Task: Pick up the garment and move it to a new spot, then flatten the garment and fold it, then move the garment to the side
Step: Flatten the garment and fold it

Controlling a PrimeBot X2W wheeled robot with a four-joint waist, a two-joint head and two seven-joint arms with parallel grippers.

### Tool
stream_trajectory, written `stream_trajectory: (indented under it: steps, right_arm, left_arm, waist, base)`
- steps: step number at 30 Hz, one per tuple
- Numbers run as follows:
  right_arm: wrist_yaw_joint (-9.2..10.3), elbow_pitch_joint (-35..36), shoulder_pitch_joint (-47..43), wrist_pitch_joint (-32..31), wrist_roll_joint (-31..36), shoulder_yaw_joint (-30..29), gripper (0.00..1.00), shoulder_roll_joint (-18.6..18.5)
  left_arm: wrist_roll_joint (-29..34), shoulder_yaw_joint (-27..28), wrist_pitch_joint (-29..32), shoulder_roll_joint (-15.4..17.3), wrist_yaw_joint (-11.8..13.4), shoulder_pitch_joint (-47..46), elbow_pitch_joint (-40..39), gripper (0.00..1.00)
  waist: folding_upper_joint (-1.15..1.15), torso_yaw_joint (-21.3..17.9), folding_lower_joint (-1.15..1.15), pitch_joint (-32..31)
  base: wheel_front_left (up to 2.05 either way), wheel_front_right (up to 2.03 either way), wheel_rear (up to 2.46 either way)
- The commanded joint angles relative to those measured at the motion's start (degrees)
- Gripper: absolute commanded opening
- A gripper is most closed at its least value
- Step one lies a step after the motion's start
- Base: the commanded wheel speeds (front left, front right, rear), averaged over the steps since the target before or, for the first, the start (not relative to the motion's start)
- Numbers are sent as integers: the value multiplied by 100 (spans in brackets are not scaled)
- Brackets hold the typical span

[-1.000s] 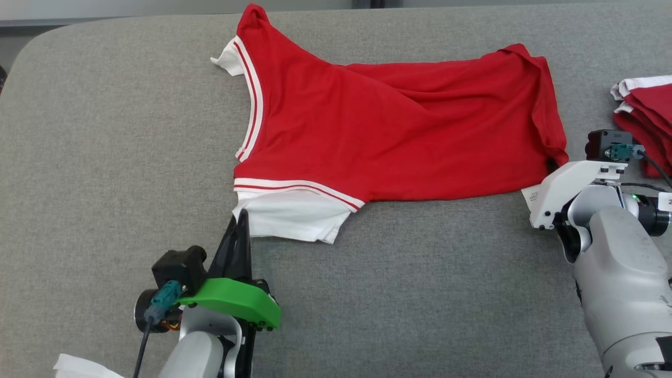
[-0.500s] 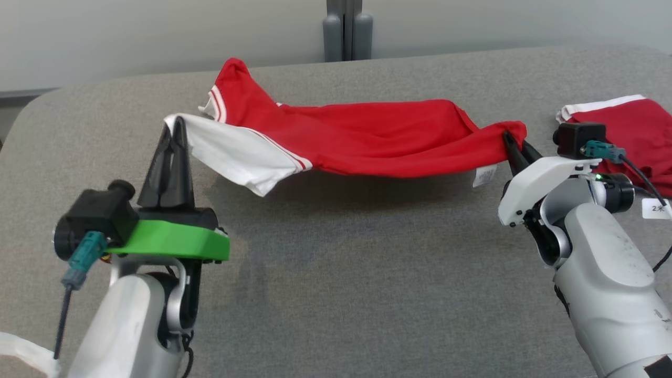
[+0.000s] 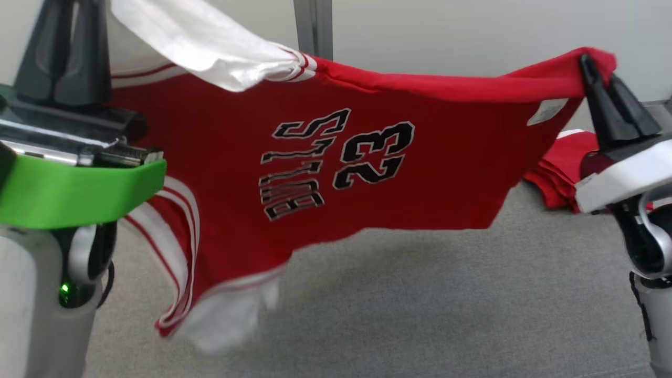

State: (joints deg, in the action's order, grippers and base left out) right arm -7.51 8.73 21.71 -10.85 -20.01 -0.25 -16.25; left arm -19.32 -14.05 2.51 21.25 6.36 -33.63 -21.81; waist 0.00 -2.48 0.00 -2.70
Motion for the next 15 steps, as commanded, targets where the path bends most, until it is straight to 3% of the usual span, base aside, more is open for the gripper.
stream_trajectory:
  steps: [1,5,8,10,15]
  right_arm:
    - [5,430,-168,-153,106,-136,0,56]
    - [5,1489,-376,-551,283,-492,0,173]
    - [5,1889,-478,-823,380,-636,0,224]
    - [5,1965,-534,-948,412,-680,0,268]
    - [4,1369,-163,-929,341,-599,0,407]
  left_arm:
    - [49,14,133,81,-46,-238,-128,0]
    - [-7,-26,498,185,-174,-756,-315,0]
    - [-67,-65,697,208,-241,-1002,-256,0]
    - [-130,-101,819,192,-278,-1071,-89,0]
    - [-177,-184,979,217,-341,-1293,710,0]
  waist:
    - [0,-136,0,-113]
    - [0,-191,0,-82]
    - [0,-238,0,-17]
    - [0,-252,0,54]
    - [0,-261,0,528]
  base:
    - [0,0,0]
    - [0,0,0]
    - [0,0,0]
    - [0,0,0]
    - [0,0,0]
